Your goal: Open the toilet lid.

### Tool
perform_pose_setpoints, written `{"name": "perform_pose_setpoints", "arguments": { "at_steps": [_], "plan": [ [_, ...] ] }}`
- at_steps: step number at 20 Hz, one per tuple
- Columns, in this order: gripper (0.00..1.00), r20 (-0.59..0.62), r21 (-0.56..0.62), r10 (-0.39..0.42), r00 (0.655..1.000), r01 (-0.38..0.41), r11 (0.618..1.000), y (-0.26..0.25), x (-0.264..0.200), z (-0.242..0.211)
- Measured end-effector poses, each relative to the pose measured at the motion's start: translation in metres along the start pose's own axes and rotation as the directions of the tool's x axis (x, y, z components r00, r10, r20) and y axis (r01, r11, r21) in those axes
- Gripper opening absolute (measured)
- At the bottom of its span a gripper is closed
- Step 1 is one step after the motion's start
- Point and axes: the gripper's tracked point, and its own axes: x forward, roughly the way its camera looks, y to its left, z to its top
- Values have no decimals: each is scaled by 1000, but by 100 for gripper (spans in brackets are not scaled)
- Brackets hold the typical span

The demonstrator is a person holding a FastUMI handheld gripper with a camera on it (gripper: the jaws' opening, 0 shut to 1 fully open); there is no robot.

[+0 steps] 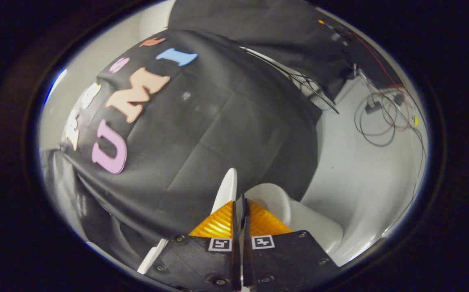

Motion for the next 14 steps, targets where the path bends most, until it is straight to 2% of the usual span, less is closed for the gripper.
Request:
{"name": "perform_pose_setpoints", "arguments": {
  "at_steps": [5,8,14],
  "plan": [
    [4,54,-141,104,993,-96,985,108,-22,14],
    [3,54,-230,135,989,-119,966,163,-36,9],
    [3,20,-400,186,982,-163,902,246,-57,-13]
  ]
}}
